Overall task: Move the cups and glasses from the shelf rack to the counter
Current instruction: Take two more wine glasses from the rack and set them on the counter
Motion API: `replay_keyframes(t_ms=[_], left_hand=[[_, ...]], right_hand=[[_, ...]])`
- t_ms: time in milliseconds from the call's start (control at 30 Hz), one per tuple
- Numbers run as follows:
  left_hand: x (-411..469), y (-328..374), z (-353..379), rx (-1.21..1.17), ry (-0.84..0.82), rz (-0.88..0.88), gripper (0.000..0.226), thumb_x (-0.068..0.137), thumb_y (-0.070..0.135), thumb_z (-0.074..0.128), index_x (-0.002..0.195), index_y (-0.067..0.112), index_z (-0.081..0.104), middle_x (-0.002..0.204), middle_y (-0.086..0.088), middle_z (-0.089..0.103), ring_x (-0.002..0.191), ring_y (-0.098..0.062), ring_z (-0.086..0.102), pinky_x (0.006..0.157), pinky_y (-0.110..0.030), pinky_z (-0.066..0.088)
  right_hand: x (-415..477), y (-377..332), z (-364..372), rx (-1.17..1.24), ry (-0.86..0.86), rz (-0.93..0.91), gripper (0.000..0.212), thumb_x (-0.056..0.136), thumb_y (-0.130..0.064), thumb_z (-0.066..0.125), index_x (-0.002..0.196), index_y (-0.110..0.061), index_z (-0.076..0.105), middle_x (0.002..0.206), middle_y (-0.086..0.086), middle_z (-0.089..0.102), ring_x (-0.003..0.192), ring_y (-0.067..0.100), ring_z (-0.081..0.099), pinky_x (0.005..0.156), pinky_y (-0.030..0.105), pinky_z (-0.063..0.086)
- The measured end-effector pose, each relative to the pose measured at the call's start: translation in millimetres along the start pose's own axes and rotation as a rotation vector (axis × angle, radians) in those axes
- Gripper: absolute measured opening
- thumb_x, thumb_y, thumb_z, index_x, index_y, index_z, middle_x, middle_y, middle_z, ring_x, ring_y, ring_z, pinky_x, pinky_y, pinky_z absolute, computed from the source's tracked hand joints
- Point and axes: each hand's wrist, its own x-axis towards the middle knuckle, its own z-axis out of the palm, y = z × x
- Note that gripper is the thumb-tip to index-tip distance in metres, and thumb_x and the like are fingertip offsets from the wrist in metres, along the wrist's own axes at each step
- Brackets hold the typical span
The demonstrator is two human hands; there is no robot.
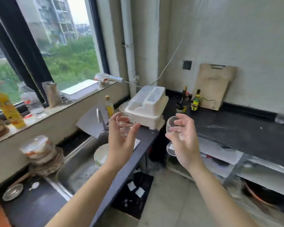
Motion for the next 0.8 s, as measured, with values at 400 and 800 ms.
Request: replay_keyframes(t_ms=[400,800], left_hand=[[41,1,249,-0.198,-0.293,-0.019,0.060,0.089,0.035,0.062,0.136,0.008,0.035,0.122,-0.005,0.053,0.110,-0.002,0.055,0.088,-0.008,0.040],[111,31,570,-0.503,-0.782,0.010,0.063,0.090,0.034,0.061,0.140,0.008,0.032,0.134,-0.009,0.046,0.123,-0.022,0.051,0.105,-0.041,0.042]], right_hand=[[79,60,-199,-0.157,0.283,0.051,0.053,0.076,-0.025,0.066,0.124,-0.041,0.049,0.121,-0.001,0.052,0.104,0.010,0.062,0.083,0.014,0.048],[170,83,-420,-0.504,0.761,0.138,0.053,0.073,-0.024,0.066,0.118,-0.046,0.050,0.121,-0.010,0.054,0.101,-0.001,0.062,0.079,0.010,0.046]])
